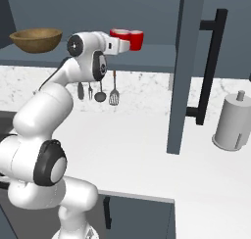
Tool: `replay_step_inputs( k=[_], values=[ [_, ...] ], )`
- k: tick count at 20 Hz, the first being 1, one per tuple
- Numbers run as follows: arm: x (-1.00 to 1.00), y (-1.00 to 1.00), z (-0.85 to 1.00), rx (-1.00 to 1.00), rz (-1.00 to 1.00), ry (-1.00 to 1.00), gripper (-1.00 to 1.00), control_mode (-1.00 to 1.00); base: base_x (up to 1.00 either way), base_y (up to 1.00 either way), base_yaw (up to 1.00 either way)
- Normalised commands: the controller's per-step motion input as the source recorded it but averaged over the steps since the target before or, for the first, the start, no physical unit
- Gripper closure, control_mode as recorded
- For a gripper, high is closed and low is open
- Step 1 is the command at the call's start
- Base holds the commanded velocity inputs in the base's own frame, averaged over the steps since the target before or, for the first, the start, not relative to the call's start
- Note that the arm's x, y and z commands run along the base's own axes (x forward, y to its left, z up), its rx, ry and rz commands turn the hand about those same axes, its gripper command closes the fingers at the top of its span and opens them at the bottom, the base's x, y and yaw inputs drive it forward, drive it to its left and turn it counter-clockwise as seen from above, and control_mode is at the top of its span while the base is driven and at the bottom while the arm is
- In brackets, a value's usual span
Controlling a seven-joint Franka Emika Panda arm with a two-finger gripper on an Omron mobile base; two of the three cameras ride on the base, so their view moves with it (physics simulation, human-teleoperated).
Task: Gather all objects into one cabinet and sort the glasses and bowls to opposite sides.
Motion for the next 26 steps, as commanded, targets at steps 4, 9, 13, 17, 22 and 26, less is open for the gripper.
replay_step_inputs(
  k=[4, 9, 13, 17, 22, 26],
  values=[
    [0.18, -0.32, -0.14, 0.0, 0.07, 0.0, 1.0, -1.0, 0.0, 0.0, 0.0],
    [0.28, -0.28, -0.14, 0.0, 0.07, 0.0, 1.0, -1.0, 0.0, 0.0, 0.0],
    [0.15, -0.23, -0.03, 0.0, 0.07, 0.01, 1.0, -1.0, 0.0, 0.0, 0.0],
    [0.02, -0.12, 0.0, 0.0, 0.05, 0.02, 1.0, -1.0, 0.0, 0.0, 0.0],
    [-0.02, -0.01, 0.02, 0.0, 0.03, 0.03, 1.0, -1.0, 0.0, 0.0, 0.0],
    [-0.53, 0.0, 0.12, 0.0, 0.0, 0.07, -1.0, -1.0, 0.0, 0.0, 0.0]
  ],
)
